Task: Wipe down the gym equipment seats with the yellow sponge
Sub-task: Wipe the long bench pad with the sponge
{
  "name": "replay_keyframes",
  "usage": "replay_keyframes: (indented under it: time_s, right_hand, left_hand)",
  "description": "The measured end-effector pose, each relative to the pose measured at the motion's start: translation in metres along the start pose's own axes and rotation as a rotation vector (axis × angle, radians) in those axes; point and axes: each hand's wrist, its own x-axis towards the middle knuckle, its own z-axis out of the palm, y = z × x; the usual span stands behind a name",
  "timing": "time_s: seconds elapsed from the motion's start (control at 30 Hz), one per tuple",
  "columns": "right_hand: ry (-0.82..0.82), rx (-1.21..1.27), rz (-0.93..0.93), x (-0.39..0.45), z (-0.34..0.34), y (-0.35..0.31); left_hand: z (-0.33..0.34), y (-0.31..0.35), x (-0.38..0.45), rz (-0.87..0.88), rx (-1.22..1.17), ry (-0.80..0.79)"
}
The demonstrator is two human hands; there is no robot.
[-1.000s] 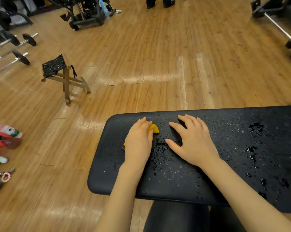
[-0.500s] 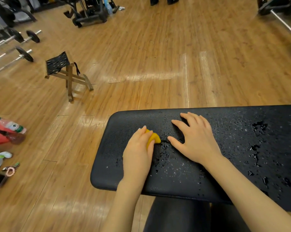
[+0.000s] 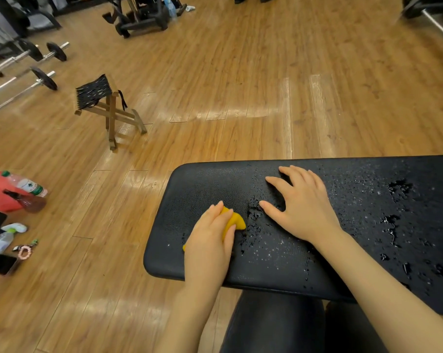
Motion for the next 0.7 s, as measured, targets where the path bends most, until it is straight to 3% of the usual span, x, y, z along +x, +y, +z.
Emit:
replay_keyframes:
  time_s: [0.2,0.47,0.7]
  right_hand:
    - [0.001,-0.002,-0.002,0.0,0.0,0.001]
    - [-0.003,-0.009,-0.004,-0.001,0.0,0.002]
    - [-0.004,0.004,-0.004,0.0,0.0,0.002]
  left_hand:
    - [0.004,0.009,0.041,-0.081,-0.026,-0.099]
    - [-0.011,-0.01,-0.02,-0.01,-0.033,-0.041]
    - [-0.002,-0.005,0.032,-0.074,-0.026,-0.069]
